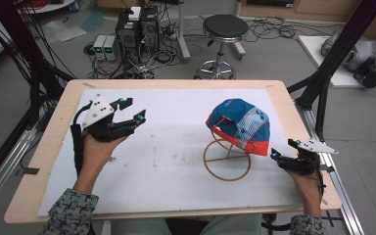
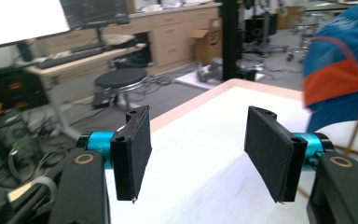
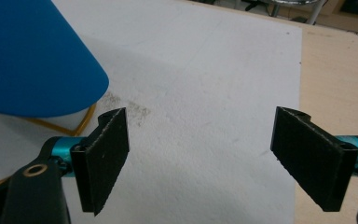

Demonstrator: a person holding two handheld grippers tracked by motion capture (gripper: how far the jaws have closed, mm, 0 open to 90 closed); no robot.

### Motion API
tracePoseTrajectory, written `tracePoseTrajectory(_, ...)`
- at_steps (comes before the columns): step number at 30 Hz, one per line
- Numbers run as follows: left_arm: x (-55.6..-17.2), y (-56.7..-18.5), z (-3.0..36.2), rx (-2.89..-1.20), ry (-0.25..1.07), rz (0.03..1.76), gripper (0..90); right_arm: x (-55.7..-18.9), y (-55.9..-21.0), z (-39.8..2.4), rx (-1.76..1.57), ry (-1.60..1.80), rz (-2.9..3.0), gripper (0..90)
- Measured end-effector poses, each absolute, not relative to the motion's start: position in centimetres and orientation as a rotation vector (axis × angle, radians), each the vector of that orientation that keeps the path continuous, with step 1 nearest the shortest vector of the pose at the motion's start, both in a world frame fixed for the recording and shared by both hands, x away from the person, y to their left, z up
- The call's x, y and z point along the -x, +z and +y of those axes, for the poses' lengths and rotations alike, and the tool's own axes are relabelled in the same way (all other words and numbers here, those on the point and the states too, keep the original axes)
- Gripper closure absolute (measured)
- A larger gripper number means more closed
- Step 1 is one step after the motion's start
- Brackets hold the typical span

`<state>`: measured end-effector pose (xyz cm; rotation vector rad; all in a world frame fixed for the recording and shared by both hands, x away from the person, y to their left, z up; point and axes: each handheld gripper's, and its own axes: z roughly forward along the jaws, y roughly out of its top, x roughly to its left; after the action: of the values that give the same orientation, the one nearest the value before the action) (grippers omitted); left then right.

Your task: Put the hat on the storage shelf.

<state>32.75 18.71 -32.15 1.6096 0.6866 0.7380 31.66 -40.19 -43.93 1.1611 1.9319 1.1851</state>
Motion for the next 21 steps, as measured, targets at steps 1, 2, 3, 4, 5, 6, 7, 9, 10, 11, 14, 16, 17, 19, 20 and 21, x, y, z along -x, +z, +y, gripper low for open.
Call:
tracePoseTrajectory(1,-32.6,-32.5,19.4,-1.598,0.747,0.709,40.2,-31.7,-43.9,-40.2,-1.163,1.194,1.925,18.6)
tracePoseTrajectory(2,-32.6,-32.7,19.8,-1.593,0.753,0.718,39.4,-31.7,-43.8,-40.2,-1.168,1.203,1.919,18.6)
tracePoseTrajectory(3,-32.5,-32.9,20.3,-1.583,0.763,0.736,38.7,-31.7,-43.8,-40.2,-1.17,1.206,1.913,18.6)
tracePoseTrajectory(4,-32.4,-33.2,21.0,-1.569,0.766,0.757,38.0,-31.7,-43.7,-40.2,-1.167,1.209,1.909,18.6)
tracePoseTrajectory(5,-32.3,-33.4,21.4,-1.561,0.771,0.768,37.4,-31.7,-43.7,-40.1,-1.171,1.215,1.903,18.6)
tracePoseTrajectory(6,-32.3,-33.7,22.0,-1.55,0.773,0.789,37.3,-31.8,-43.6,-40.1,-1.171,1.218,1.9,18.6)
tracePoseTrajectory(7,-32.3,-33.9,22.3,-1.549,0.769,0.8,37.1,-31.8,-43.6,-40.1,-1.167,1.223,1.893,18.6)
tracePoseTrajectory(9,-32.3,-34.5,23.2,-1.537,0.767,0.831,36.5,-31.8,-43.5,-40.1,-1.168,1.235,1.88,18.6)
tracePoseTrajectory(10,-32.3,-34.8,23.6,-1.533,0.77,0.849,35.9,-31.9,-43.4,-40.2,-1.166,1.244,1.872,18.6)
tracePoseTrajectory(11,-32.2,-35.1,24.0,-1.531,0.776,0.862,35.2,-31.9,-43.4,-40.2,-1.171,1.252,1.865,18.6)
tracePoseTrajectory(14,-32.3,-35.9,25.1,-1.52,0.777,0.894,34.1,-31.9,-43.3,-40.3,-1.176,1.269,1.851,18.6)
tracePoseTrajectory(16,-32.3,-36.3,25.7,-1.525,0.79,0.913,32.9,-32.0,-43.2,-40.2,-1.179,1.268,1.847,18.6)
tracePoseTrajectory(17,-32.3,-36.5,26.0,-1.524,0.793,0.923,32.6,-32.0,-43.2,-40.2,-1.174,1.27,1.844,18.6)
tracePoseTrajectory(19,-32.2,-36.7,26.6,-1.52,0.795,0.932,32.2,-32.1,-43.1,-40.2,-1.171,1.281,1.835,18.6)
tracePoseTrajectory(20,-32.2,-36.8,26.9,-1.514,0.796,0.935,31.7,-32.1,-43.1,-40.2,-1.175,1.285,1.833,18.6)
tracePoseTrajectory(21,-32.1,-36.9,27.1,-1.511,0.799,0.944,31.4,-32.1,-43.1,-40.2,-1.176,1.289,1.829,18.6)
